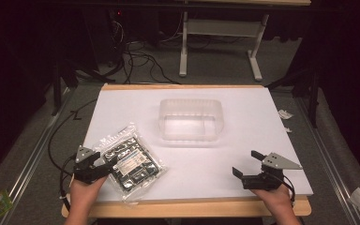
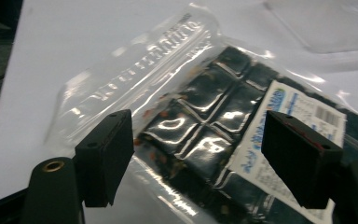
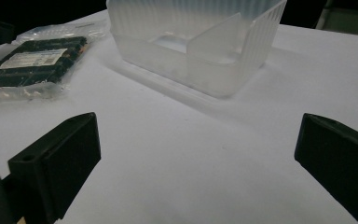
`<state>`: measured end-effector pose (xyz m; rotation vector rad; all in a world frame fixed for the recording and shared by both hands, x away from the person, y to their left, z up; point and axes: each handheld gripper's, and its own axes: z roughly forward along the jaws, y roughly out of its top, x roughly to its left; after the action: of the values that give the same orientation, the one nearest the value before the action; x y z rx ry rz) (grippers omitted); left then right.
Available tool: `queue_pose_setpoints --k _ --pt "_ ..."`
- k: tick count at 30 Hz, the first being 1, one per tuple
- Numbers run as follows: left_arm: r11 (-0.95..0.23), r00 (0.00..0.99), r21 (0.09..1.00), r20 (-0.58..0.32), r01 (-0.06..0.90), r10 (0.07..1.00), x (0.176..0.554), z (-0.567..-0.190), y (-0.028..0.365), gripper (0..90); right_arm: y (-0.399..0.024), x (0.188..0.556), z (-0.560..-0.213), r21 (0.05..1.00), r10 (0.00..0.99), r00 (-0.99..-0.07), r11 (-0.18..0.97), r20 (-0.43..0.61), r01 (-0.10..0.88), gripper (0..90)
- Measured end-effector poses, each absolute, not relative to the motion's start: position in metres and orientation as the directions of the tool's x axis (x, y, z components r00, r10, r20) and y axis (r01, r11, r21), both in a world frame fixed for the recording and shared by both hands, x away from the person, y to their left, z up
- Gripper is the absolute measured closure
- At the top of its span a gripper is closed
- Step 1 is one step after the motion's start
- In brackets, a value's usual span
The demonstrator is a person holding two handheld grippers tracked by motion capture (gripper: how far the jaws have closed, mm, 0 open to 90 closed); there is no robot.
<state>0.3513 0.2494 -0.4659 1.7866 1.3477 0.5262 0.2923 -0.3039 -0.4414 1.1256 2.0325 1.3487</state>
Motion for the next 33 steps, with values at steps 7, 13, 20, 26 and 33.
queue_pose_setpoints --k 7,13,20,26,33 --pt "0.013 0.225 0.795 -0.187 0.606 0.956 0.359 -0.471 0.274 28.0 -0.303 0.293 -0.442 0.903 0.819 -0.569 0.191 0.070 0.385 0.6" --pt "0.033 0.170 0.778 -0.179 0.627 0.969 0.373 -0.477 0.283 34.9 -0.304 0.294 -0.443 0.902 0.819 -0.569 0.187 0.076 0.390 0.8" --pt "0.017 0.173 0.759 -0.170 0.651 0.970 0.386 -0.480 0.287 43.9 -0.303 0.294 -0.444 0.901 0.820 -0.568 0.187 0.077 0.392 1.0" --pt "0.016 0.172 0.734 -0.180 0.679 0.968 0.386 -0.482 0.287 56.1 -0.303 0.294 -0.444 0.902 0.820 -0.567 0.185 0.077 0.391 1.2" --pt "0.027 0.175 0.734 -0.198 0.679 0.964 0.384 -0.483 0.289 72.7 -0.304 0.293 -0.443 0.904 0.821 -0.565 0.184 0.075 0.386 1.3"
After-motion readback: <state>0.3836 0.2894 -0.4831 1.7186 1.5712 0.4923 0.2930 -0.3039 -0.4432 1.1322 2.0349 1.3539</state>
